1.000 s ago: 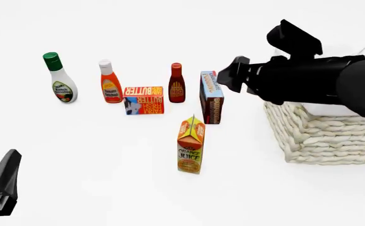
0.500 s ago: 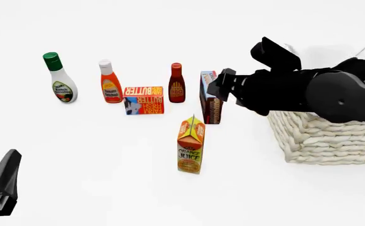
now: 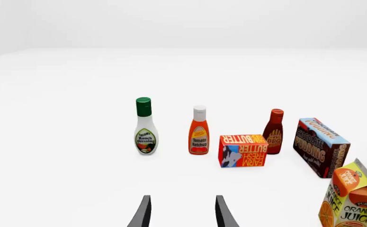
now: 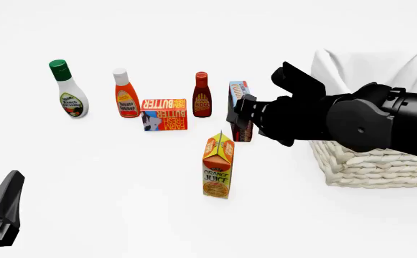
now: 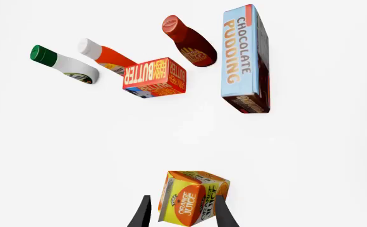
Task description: Pick the orange juice and place it in the basket.
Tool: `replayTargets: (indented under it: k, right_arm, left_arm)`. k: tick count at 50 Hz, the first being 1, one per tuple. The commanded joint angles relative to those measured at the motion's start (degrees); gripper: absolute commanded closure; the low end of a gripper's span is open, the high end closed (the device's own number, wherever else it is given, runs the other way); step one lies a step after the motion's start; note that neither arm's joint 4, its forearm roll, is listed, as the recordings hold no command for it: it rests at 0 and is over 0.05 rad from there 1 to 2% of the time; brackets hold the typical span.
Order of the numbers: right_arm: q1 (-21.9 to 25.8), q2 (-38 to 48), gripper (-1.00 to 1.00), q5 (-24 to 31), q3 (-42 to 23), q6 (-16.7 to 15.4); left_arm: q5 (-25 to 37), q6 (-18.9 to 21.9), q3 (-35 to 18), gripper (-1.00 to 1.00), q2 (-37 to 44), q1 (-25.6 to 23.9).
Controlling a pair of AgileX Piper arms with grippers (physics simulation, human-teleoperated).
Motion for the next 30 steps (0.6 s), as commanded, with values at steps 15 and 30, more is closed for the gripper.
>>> replayTargets:
  k: [15, 30]
  right_arm:
    - [1.96, 2.28, -1.00, -1.17, 0.22, 2.94]
    - [2.38, 4.05, -1.00, -2.12, 0.01, 3.32]
  left_arm:
    - [0.00, 0.00, 0.00, -1.00, 0.00, 0.00]
    - [0.00, 0.00, 0.00, -1.00, 0.00, 0.00]
